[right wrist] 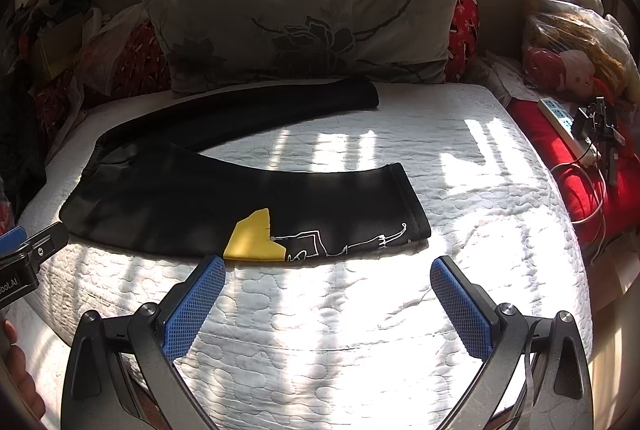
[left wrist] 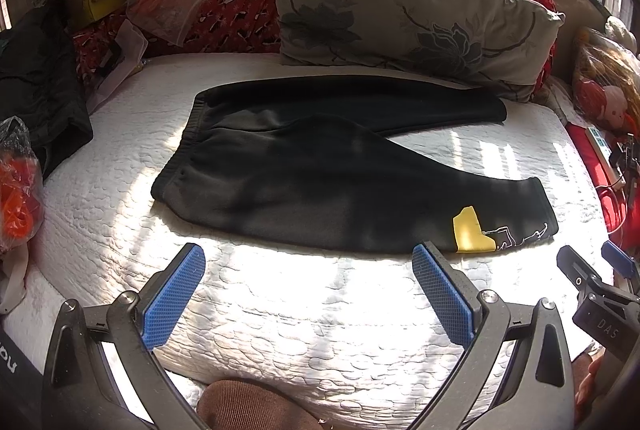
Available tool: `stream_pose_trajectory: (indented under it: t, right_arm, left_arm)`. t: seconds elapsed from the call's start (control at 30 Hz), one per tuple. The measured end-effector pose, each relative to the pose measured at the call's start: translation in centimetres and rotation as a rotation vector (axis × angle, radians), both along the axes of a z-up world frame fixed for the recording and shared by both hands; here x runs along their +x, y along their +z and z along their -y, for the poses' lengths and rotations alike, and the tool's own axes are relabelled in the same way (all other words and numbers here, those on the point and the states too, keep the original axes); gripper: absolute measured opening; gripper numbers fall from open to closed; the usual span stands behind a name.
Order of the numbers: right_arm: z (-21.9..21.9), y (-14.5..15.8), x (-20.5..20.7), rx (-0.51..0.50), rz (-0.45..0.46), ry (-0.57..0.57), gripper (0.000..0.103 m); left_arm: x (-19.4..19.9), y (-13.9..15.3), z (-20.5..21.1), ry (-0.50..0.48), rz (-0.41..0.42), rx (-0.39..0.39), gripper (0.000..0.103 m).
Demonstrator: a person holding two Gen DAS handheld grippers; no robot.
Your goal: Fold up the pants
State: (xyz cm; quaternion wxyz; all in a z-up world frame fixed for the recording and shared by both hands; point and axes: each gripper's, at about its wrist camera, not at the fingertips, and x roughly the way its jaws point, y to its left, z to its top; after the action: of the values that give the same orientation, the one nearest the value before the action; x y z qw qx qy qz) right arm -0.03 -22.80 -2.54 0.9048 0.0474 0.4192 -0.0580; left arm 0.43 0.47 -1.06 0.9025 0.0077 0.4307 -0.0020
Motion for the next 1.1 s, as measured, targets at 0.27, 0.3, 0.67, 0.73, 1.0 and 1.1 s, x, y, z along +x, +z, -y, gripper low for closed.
stream_pose_trajectory:
  t: [0.27,0.3,0.67,0.73,1.0,1.1]
  right_arm:
    - [0.1,-0.1,0.5,-0.002,-0.008,-0.002,0.103]
    - [0.2,-0.1,0.6,-0.002,-0.009,-0.002,0.103]
    - [0.3,-0.7,2.7,0.0,-0.029,0.009,0.103]
    - [0.3,-0.9,3.1,0.003,-0.033,0.009,0.103]
    - [0.8,-1.4,4.3,0.009,-0.047,0.013,0.103]
    - [1.6,-1.2,5.3,0.026,-0.056,0.017,0.103]
  left_arm:
    - [0.7,-0.2,0.1,-0.003,-0.009,-0.001,0.103]
    - [0.8,-0.2,0.1,-0.003,-0.011,-0.002,0.103]
    - [2.7,-0.9,0.4,-0.003,-0.034,0.008,0.103]
    - [3.1,-1.0,0.4,-0.002,-0.04,0.004,0.103]
    - [4.3,-1.5,0.5,0.001,-0.063,0.017,0.103]
    - [5.6,-1.8,0.0,0.0,-0.103,0.011,0.103]
